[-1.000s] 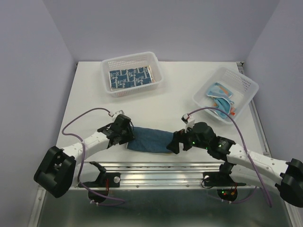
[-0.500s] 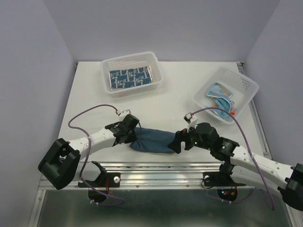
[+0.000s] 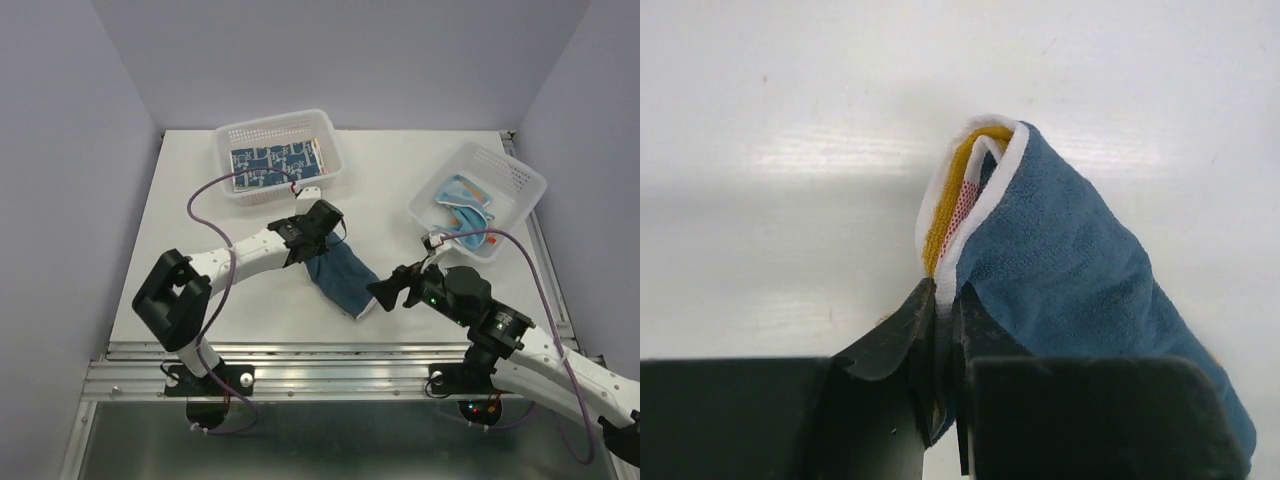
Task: Fold and stack the towels
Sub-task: Neatly place the folded towel into the bin
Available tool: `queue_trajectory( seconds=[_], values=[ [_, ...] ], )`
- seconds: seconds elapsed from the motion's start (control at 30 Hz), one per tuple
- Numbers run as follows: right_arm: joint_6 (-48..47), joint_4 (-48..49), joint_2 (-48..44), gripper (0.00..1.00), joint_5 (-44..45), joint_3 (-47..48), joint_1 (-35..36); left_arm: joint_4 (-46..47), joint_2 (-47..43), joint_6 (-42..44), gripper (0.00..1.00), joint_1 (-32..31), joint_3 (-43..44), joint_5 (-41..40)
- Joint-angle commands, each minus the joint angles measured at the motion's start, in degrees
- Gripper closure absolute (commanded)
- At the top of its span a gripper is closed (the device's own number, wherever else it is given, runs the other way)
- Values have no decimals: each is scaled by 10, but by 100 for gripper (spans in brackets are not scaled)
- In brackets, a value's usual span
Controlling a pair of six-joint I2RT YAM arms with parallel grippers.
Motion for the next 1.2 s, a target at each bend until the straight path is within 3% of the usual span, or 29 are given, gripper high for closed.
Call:
queue_trajectory(
  seconds=[0.0, 0.2, 0.43, 0.67, 0.87, 1.17],
  values=[
    [3, -1, -45, 0, 65, -20, 3, -51, 90, 53, 100, -12, 139, -96],
    [3, -12, -82, 0, 92, -29, 4, -103, 208, 143, 100, -14, 334, -167],
    [7, -12, -75, 0, 110, -32, 3, -93, 283, 266, 100, -12, 501, -229],
    [11, -17, -83, 0, 130, -35, 3, -94, 354, 344, 100, 24, 671, -220],
    [11, -14, -89, 0, 139, -38, 3, -66, 360, 367, 100, 95, 731, -114],
    [11, -11, -84, 0, 153, -39, 4, -35, 366, 342, 100, 202, 749, -47]
  ],
)
